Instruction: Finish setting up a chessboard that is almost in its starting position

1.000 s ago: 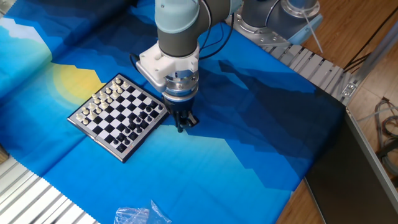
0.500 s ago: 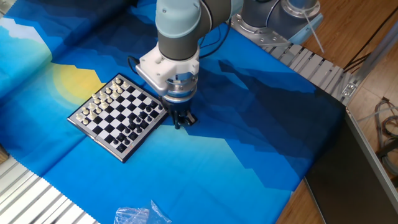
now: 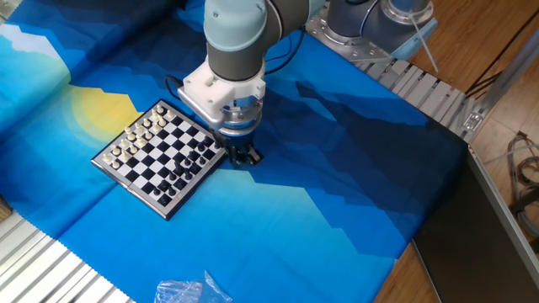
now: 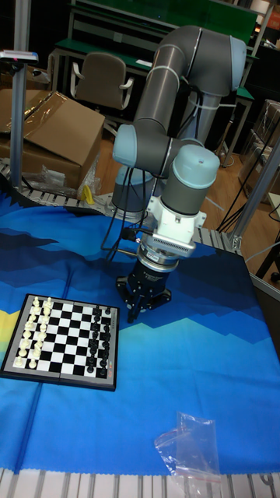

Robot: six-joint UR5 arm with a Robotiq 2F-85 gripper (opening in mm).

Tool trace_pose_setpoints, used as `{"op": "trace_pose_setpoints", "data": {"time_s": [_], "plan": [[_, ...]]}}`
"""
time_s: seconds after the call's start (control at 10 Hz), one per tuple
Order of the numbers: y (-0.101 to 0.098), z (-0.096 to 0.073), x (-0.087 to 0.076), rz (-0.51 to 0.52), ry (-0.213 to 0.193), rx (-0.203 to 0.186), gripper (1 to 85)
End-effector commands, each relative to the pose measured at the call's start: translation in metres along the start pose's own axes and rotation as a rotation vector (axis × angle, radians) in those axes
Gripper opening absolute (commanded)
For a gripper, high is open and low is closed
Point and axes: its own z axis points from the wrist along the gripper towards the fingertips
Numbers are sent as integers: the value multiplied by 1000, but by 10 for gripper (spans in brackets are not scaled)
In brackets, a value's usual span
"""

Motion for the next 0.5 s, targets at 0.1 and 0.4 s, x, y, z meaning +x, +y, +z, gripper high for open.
{"op": "trace_pose_setpoints", "data": {"time_s": [0.1, 0.4], "plan": [[-13, -12, -2, -33, 23, 12, 10], [-22, -18, -6, -62, 26, 23, 10]]}}
